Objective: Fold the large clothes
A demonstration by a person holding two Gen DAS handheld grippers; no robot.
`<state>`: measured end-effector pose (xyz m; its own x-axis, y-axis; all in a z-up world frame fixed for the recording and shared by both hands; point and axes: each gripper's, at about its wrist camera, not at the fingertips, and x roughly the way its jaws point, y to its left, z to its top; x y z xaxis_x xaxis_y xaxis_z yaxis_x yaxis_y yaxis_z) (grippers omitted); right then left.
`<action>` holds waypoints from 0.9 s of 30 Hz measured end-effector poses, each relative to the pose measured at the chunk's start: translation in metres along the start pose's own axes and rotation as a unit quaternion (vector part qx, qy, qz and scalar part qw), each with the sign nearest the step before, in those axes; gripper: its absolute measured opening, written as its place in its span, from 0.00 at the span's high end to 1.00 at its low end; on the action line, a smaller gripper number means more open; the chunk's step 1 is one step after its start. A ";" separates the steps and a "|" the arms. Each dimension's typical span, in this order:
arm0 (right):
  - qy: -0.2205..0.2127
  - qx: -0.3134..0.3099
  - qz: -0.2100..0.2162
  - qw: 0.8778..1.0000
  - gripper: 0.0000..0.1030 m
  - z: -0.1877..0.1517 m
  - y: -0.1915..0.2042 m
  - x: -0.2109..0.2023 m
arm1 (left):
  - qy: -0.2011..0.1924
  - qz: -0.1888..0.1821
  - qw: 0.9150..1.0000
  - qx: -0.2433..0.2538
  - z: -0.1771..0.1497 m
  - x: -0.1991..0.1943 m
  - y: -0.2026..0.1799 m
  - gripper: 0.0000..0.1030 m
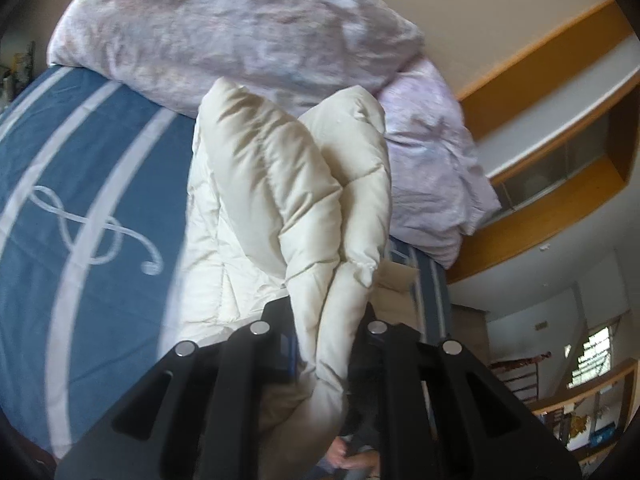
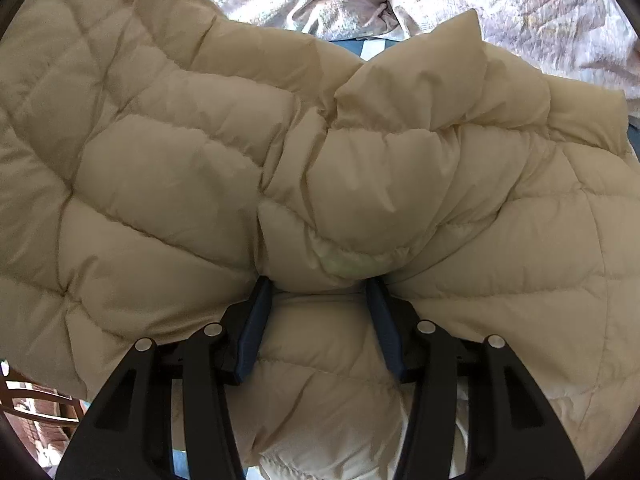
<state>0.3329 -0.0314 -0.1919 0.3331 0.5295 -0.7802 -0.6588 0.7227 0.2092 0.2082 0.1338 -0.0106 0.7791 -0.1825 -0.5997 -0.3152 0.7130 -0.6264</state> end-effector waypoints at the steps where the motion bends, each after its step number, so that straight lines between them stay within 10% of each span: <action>1: 0.000 0.002 0.002 1.000 0.50 0.000 -0.001 0.000 | 0.001 -0.004 1.000 0.004 -0.003 0.003 -0.006 0.86; 27: -0.042 0.014 -0.026 0.999 0.50 -0.056 -0.084 -0.099 | -0.023 0.084 0.995 0.038 -0.047 0.049 -0.071 0.84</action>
<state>0.3179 -0.1695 -0.1649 0.4225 0.5258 -0.7382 -0.6201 0.7618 0.1877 0.2429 0.0422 -0.0192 0.7439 -0.0263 -0.6678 -0.4024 0.7801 -0.4790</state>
